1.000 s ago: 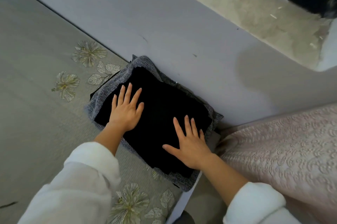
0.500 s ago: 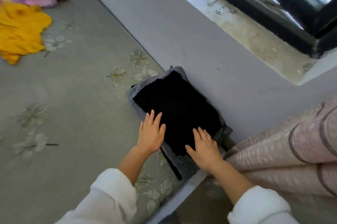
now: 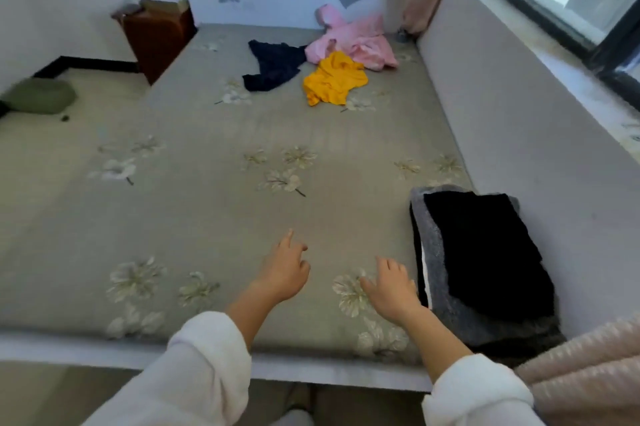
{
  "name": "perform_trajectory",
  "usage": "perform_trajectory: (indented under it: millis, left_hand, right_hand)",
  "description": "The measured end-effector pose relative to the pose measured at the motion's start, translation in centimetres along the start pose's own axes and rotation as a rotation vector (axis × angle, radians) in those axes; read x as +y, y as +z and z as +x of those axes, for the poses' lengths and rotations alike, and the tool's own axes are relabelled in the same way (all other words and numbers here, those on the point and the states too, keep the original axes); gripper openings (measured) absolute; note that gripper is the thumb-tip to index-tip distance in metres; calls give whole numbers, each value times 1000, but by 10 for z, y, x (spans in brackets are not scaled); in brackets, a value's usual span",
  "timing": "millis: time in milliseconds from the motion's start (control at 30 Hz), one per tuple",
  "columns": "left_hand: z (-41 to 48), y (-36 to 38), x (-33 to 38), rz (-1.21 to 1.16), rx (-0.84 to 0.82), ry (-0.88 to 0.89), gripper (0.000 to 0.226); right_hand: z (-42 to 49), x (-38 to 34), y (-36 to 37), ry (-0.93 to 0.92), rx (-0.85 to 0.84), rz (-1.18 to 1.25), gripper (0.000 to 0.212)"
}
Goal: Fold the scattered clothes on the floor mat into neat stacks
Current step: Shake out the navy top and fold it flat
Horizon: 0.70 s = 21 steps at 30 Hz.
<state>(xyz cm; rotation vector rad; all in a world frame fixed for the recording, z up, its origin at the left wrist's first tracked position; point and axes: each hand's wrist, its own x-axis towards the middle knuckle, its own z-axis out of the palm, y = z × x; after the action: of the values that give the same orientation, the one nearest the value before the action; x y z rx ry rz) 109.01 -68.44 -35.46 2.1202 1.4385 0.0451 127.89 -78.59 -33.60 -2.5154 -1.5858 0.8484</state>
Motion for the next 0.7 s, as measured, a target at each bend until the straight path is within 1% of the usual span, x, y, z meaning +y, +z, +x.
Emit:
perform_trajectory:
  millis: [200, 367, 533, 700]
  left_hand:
    - [-66, -71, -120, -95, 174, -201, 38]
    - [-120, -137, -243, -104, 323, -343, 38]
    - [-187, -207, -376, -70, 362, -493, 39]
    - [-253, -257, -485, -47, 371, -654, 41]
  right_hand:
    - [2, -131, 32, -259, -60, -86, 64]
    - [1, -286, 84, -439, -94, -192, 67]
    - [-25, -459, 158, -631, -139, -208, 66]
    - [-45, -592, 218, -773, -201, -259, 65]
